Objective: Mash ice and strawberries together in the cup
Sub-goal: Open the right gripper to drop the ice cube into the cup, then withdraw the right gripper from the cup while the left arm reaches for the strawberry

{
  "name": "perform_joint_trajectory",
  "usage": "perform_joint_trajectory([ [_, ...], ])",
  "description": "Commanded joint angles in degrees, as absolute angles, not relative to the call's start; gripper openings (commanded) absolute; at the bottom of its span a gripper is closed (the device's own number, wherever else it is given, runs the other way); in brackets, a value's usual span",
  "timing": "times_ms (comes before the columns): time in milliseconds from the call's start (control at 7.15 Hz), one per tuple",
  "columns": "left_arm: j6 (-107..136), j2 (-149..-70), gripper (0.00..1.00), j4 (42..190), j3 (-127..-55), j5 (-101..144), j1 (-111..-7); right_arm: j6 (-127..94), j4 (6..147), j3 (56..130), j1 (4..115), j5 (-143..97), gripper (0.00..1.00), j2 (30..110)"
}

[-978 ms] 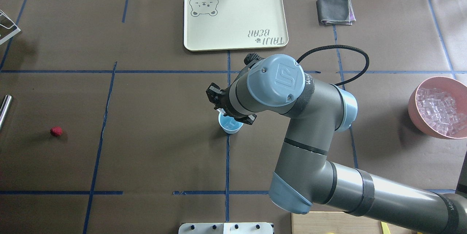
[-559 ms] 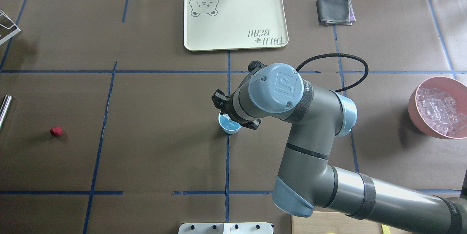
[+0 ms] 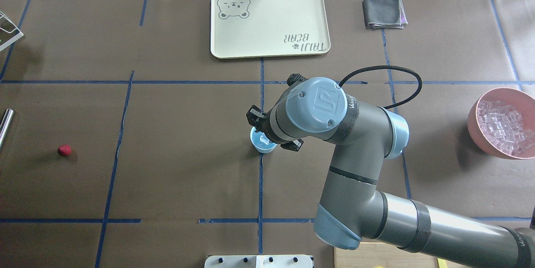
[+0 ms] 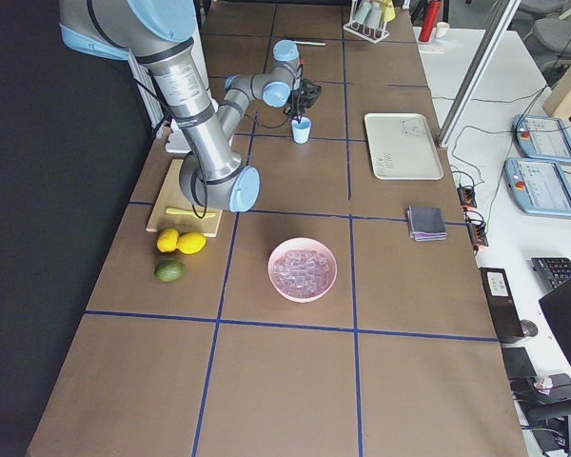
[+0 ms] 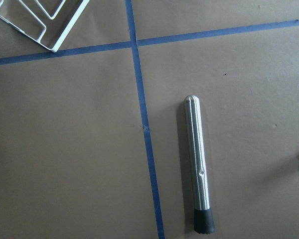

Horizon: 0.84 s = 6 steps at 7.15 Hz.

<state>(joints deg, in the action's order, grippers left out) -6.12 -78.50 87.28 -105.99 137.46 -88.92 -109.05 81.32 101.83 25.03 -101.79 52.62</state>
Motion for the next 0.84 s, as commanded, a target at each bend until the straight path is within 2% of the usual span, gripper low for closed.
perform_joint_trajectory([
  [0, -5.46, -78.49, 1.0, 87.19, -106.08, 138.16, -88.95, -108.55, 81.39, 102.39, 25.31, -101.86, 0.99, 53.17],
  [140, 0.99, -78.23, 1.0, 87.71, -106.08, 143.56, -88.6, -107.85, 81.39, 103.44, 28.62, -103.08, 0.99, 54.74],
  [280, 7.14, -78.31, 1.0, 93.81, -106.0, 143.96, -85.11, -102.97, 83.04, 108.15, 32.13, -105.88, 0.99, 59.54],
  [559, 30.47, -78.31, 0.99, 109.43, -105.82, 137.43, -69.51, -88.23, 91.1, 118.34, 39.25, -111.94, 0.99, 66.59],
  [699, 40.68, -78.57, 0.99, 115.86, -105.39, 132.15, -61.08, -83.54, 92.19, 119.95, 43.03, -115.19, 0.99, 69.23],
])
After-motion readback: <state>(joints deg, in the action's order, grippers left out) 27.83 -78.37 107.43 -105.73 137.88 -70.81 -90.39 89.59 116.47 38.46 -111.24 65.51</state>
